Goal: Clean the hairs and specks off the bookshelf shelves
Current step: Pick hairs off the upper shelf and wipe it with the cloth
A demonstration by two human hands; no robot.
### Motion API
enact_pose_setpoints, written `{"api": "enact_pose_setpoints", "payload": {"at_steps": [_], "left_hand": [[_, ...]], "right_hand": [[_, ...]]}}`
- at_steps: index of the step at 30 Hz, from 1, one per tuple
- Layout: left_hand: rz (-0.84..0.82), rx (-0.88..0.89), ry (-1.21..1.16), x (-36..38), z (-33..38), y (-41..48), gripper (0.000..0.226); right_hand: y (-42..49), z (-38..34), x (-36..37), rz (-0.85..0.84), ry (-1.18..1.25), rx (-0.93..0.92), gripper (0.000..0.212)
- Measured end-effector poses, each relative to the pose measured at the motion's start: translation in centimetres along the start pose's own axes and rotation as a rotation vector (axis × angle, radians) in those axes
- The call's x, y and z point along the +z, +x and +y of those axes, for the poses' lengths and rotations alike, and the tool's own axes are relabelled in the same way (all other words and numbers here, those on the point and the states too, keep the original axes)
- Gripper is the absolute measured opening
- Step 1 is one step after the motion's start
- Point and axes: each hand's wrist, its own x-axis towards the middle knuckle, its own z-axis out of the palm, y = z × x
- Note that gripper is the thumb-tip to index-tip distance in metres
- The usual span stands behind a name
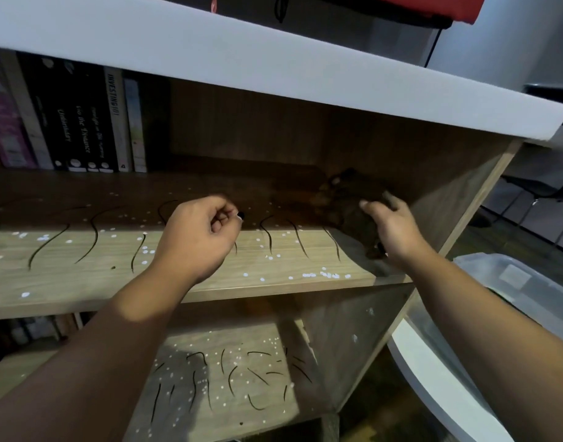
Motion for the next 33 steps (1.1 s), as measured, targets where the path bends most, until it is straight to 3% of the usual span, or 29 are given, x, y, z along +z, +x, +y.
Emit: {"api": "enact_pose_setpoints", "payload": {"at_steps": [3,5,10,15,23,30,33], "left_hand": [[-0.002,-0.004,-0.004,0.0,0.0,0.0,0.009],[0.001,-0.007,-0.004,0.1,0.0,0.0,0.01],[0.01,-0.009,-0.009,0.0,0.2,-0.1,0.008],[0.014,-0.015,-0.033,-0.2,0.5,-0.3,0.007],[0.035,0.013,-0.173,-2.3,1.2,-1.8,0.01],[0.092,0.048,-0.042,-6.5,-1.2,-1.6,0.014],[0.1,0.025,0.007,-8.1,-2.9,-1.5,0.014]], "right_hand": [[0.1,2.1,0.2,-0.206,-0.302,-0.048,0.004],[-0.2,2.7,0.0,-0.32,-0.434,-0.08,0.016],[-2.7,2.9,0.6,-0.4,-0.564,-0.146,0.029],[-6.4,2.2,2.0,-0.378,-0.465,-0.12,0.008],[-10.0,0.6,4.4,-0.353,-0.197,-0.129,0.016],[-5.6,-1.5,4.1,-0.085,0.197,0.052,0.01],[-2.4,-2.0,3.2,0.003,0.26,0.087,0.007]]}}
